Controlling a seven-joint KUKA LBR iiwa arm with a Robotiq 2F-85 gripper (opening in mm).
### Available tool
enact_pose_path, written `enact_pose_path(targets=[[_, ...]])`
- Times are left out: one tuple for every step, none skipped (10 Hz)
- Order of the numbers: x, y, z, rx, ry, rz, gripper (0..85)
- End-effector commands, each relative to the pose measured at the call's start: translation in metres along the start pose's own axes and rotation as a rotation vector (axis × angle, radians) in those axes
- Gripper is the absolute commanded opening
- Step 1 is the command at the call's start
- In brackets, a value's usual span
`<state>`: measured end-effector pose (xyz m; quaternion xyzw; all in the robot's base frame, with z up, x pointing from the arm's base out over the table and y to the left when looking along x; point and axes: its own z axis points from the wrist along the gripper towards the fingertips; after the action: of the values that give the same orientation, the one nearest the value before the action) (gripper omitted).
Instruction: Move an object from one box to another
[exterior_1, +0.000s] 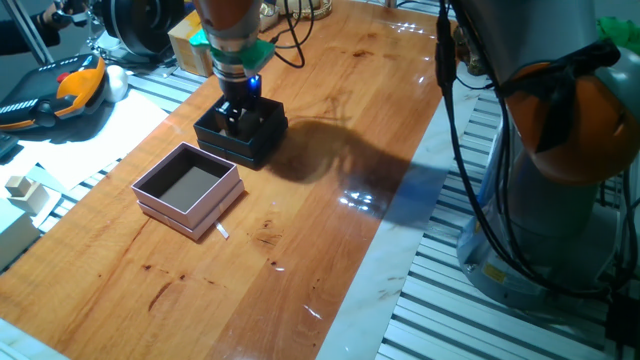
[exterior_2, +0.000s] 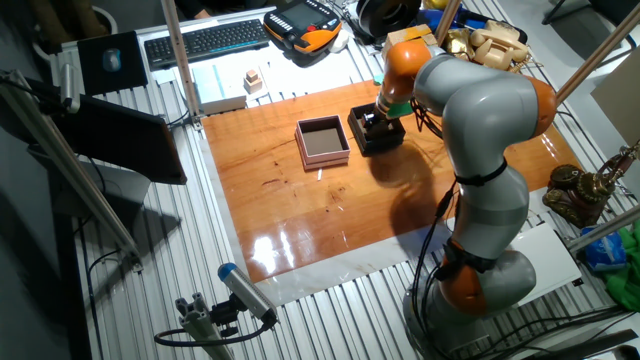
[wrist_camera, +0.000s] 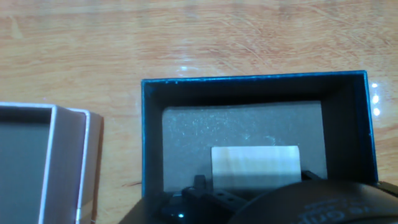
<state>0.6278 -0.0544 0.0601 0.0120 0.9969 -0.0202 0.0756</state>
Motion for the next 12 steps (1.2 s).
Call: enact_pose_path(targets=[[-0.001, 0.000, -0.002, 0.000, -0.002, 0.000, 68.0], [-0.002, 0.001, -0.007, 0.001, -0.003, 0.001, 68.0], [-0.005, 0.004, -0.017, 0.001, 0.000, 0.006, 68.0], [-0.006, 0.006, -0.027, -0.001, 0.005, 0.015, 68.0], [-0.008, 0.007, -0.035, -0.001, 0.005, 0.019, 68.0], [-0.011, 0.008, -0.043, -0.004, 0.009, 0.014, 68.0], [-0.015, 0.007, -0.054, -0.007, 0.023, 0.004, 68.0], [-0.020, 0.006, -0.063, -0.026, 0.053, -0.015, 68.0], [-0.025, 0.008, -0.071, -0.045, 0.067, -0.018, 51.0], [-0.028, 0.011, -0.076, -0.044, 0.074, -0.015, 34.0], [-0.032, 0.017, -0.082, -0.052, 0.099, -0.027, 0.0], [-0.032, 0.022, -0.085, -0.058, 0.100, -0.029, 0.0]])
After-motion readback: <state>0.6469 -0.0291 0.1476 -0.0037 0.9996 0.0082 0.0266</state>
